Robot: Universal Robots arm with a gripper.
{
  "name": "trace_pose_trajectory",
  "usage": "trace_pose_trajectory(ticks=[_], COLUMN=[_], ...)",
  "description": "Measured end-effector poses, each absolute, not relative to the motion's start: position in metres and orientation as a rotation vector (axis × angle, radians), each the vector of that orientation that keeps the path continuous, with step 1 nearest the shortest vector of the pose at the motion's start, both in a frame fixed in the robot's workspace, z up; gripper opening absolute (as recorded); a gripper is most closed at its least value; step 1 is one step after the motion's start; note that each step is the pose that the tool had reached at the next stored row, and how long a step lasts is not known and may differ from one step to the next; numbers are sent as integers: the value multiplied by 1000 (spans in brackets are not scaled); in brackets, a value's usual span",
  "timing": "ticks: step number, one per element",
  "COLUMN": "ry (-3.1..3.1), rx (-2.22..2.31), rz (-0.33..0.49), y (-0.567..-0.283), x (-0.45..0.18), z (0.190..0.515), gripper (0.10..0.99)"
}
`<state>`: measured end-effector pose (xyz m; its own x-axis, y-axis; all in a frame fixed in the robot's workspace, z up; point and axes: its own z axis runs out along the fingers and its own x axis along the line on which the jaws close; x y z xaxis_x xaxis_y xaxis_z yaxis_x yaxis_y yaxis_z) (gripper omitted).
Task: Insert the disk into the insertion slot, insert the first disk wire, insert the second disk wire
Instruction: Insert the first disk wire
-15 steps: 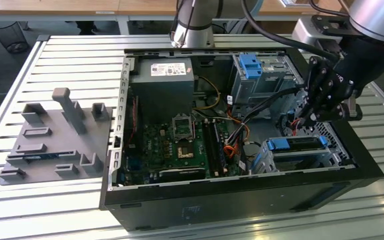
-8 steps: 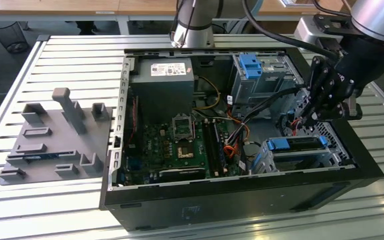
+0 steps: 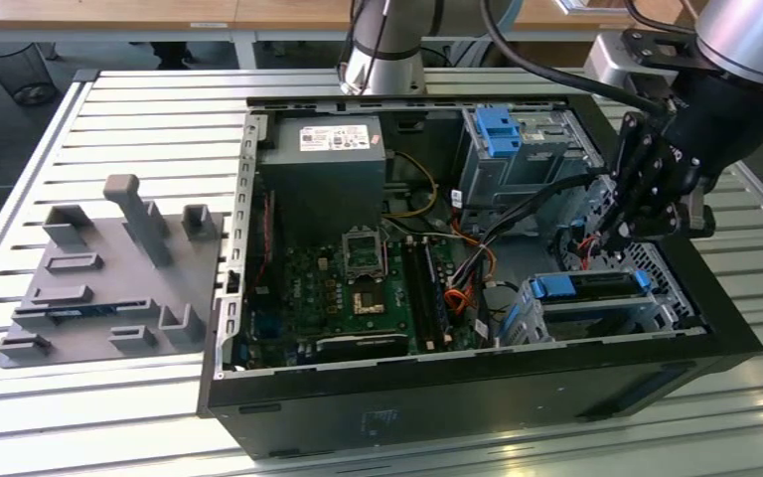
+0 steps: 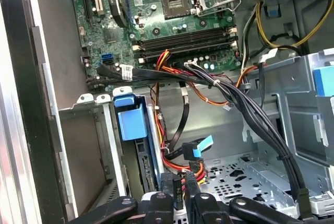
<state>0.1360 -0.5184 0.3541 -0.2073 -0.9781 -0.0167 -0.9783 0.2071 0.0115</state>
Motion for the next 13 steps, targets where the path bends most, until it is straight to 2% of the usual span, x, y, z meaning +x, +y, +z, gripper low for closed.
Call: trace_pose_trajectory(ticks=[13], ry=[2475], rx=[-1951], rz=[-1], y=[-516], x=[139], z=[349], gripper=[235])
